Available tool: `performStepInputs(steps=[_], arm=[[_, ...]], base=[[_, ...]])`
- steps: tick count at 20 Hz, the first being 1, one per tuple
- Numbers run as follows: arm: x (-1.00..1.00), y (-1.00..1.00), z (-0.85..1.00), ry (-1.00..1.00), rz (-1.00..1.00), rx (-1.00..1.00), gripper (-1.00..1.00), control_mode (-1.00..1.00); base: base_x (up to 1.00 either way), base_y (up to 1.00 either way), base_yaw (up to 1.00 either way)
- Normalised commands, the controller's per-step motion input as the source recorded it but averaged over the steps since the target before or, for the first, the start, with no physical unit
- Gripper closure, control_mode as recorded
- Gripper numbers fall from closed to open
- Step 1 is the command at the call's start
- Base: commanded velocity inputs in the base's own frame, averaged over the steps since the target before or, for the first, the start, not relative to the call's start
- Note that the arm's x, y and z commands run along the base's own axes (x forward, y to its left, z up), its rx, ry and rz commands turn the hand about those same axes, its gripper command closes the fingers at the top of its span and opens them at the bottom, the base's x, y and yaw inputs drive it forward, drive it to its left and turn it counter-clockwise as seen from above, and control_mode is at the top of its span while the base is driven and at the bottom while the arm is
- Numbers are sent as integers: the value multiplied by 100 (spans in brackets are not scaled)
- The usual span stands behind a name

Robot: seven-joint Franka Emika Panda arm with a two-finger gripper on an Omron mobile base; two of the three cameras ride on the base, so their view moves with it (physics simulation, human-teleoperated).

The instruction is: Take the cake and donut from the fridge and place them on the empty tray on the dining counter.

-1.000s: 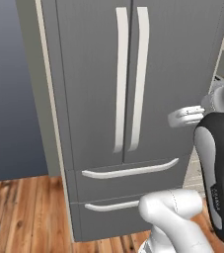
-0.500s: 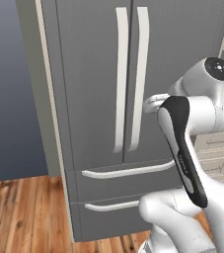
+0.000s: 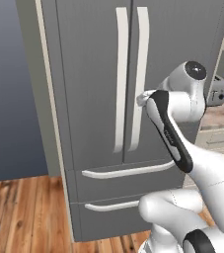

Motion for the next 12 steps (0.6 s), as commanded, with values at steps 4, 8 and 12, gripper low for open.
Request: performStepInputs(steps=[4, 8, 12], arm=[[99, 0, -16, 0, 0, -1, -100, -100], [95, 0, -13, 1, 0, -1, -100, -100], [90, 2, -20, 3, 0, 0, -100, -100]], base=[[0, 0, 0], [0, 0, 0], [0, 0, 0]])
